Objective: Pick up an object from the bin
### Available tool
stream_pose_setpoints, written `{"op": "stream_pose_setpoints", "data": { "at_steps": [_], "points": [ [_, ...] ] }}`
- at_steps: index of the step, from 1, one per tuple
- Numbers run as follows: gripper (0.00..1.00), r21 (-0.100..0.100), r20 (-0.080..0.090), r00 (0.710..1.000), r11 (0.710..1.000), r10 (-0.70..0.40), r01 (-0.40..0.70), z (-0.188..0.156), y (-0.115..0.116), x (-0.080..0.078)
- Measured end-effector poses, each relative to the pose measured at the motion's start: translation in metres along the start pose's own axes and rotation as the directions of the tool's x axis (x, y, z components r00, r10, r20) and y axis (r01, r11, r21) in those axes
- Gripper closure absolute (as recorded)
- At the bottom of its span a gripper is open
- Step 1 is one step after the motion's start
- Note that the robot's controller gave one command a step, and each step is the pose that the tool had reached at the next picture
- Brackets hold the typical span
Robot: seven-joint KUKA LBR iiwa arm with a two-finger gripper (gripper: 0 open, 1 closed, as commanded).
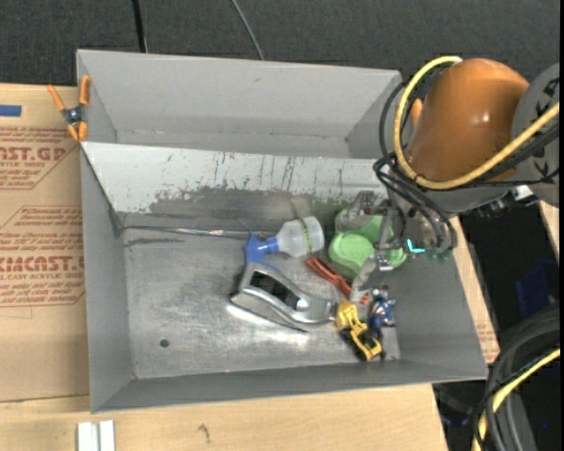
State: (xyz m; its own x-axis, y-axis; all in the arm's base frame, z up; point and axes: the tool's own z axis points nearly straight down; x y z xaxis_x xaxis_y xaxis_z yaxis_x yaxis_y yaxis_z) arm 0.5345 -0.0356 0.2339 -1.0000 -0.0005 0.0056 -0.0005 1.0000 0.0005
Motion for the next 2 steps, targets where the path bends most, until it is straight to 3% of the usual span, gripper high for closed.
{"op": "stream_pose_setpoints", "data": {
  "at_steps": [2],
  "points": [
    [0.0, 0.001, 0.007, 0.999, 0.999, -0.045, 0.044, -0.0074, 0.0028, 0.0035]
  ]
}}
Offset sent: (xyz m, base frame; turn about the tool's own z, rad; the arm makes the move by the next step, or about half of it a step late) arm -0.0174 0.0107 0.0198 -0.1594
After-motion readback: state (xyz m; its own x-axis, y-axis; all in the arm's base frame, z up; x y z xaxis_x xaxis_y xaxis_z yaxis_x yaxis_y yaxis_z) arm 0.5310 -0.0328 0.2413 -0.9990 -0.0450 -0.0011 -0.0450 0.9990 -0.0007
